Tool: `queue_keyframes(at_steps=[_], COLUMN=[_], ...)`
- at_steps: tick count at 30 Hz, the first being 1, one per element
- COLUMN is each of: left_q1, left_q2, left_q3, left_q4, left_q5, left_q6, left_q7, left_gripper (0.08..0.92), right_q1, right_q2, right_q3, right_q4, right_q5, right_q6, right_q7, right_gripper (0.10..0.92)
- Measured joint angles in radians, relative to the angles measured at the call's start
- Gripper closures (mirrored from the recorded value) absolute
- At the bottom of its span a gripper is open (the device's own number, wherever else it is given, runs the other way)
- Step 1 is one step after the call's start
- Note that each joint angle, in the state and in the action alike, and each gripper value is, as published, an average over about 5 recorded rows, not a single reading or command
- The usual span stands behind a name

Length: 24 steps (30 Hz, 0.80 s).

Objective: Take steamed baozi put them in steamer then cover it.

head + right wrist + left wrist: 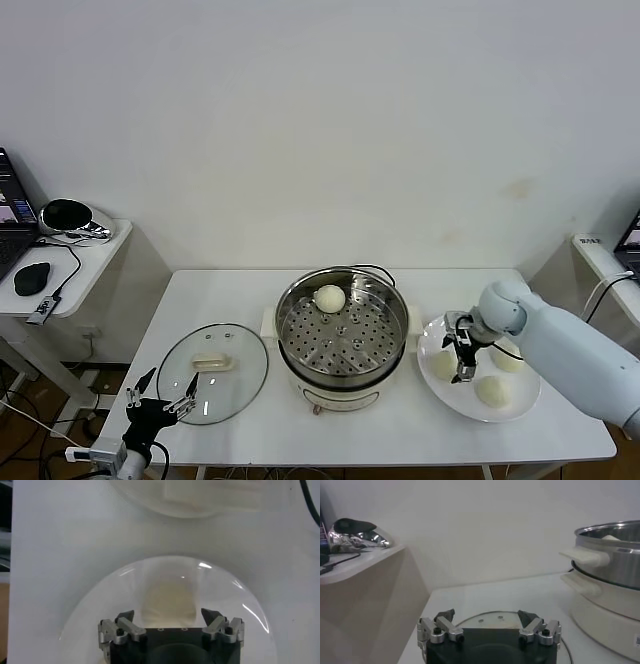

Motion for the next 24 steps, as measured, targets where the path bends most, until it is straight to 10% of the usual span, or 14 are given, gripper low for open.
queue_keyframes(at_steps=[24], left_q1=[-0.011], left_q2=[0.000], left_q3=[0.004], left_q4=[0.000], left_q5=[0.001], left_q6=[-0.006], left_q7=[-0.001], left_gripper=[0.177], right_q1=[0.062], right_q2=[-0.062], right_q3=[-0.010], right_q4=[0.042], right_q5=[0.035], right_q6=[-0.017], right_q7=[-0.028], right_gripper=[0.414])
